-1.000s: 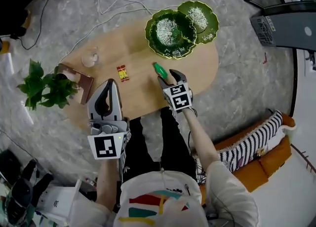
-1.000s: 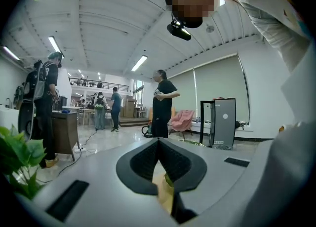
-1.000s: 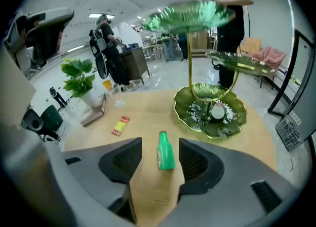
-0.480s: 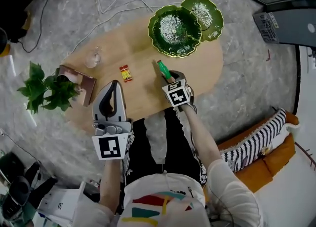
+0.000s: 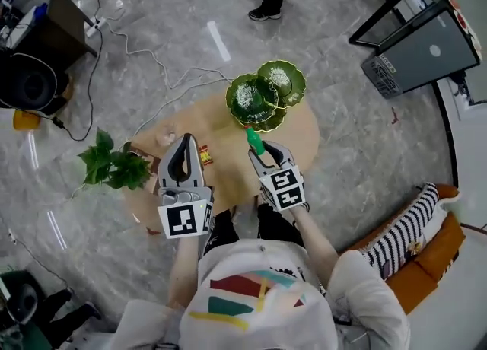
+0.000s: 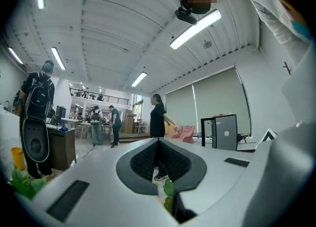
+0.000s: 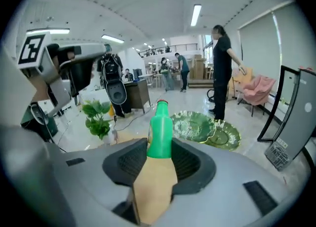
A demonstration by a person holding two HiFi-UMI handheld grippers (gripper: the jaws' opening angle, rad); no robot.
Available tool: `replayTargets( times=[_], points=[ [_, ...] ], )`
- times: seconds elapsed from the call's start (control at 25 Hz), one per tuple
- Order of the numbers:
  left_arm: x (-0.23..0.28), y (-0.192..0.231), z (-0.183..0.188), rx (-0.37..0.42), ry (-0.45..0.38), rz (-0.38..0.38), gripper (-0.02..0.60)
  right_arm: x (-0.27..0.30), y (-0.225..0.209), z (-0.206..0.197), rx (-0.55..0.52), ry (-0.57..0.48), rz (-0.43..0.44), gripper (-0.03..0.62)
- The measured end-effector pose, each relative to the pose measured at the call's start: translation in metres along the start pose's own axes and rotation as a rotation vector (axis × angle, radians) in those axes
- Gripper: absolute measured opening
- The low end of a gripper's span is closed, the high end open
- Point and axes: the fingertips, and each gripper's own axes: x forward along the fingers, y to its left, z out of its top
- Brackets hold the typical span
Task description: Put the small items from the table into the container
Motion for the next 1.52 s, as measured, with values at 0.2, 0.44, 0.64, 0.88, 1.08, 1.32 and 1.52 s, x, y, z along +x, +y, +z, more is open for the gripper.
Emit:
replayTargets(
  times=[0.2, 0.44, 0.64, 0.88, 1.08, 1.32, 1.52],
  points=[
    [0.002, -0.01, 0.031, 0.009, -0.052, -0.014, 0.006, -0.048, 0.002, 0.034, 0.002, -0.113, -0.052, 0.161],
    [0.015, -0.019, 0.055, 0.031, -0.109, -0.027, 0.006, -0.065, -0.009, 0.044, 0.033, -0.164, -0.073, 0.161],
    [0.014, -0.026, 0.051, 0.026, -0.094, -0.03, 0.006, -0.063, -0.018, 0.049, 0.039, -0.172, -0.072, 0.161],
    [0.009, -0.02, 0.041, 0.026, -0.064, -0.005, 0.006, -0.024, -0.036, 0.058, -0.025, -0.138, -0.064, 0.163],
    [0.003, -0.01, 0.032, 0.029, -0.026, 0.037, 0.006, 0.04, -0.075, 0.057, -0.039, -0.029, -0.085, 0.163],
    [-0.008, 0.006, 0.023, 0.027, 0.004, 0.089, 0.006, 0.077, -0.095, 0.053, -0.031, 0.051, -0.095, 0.163],
    [-0.015, 0.014, 0.022, 0.024, 0.004, 0.115, 0.006, 0.078, -0.099, 0.061, 0.034, -0.017, -0.147, 0.218]
  ],
)
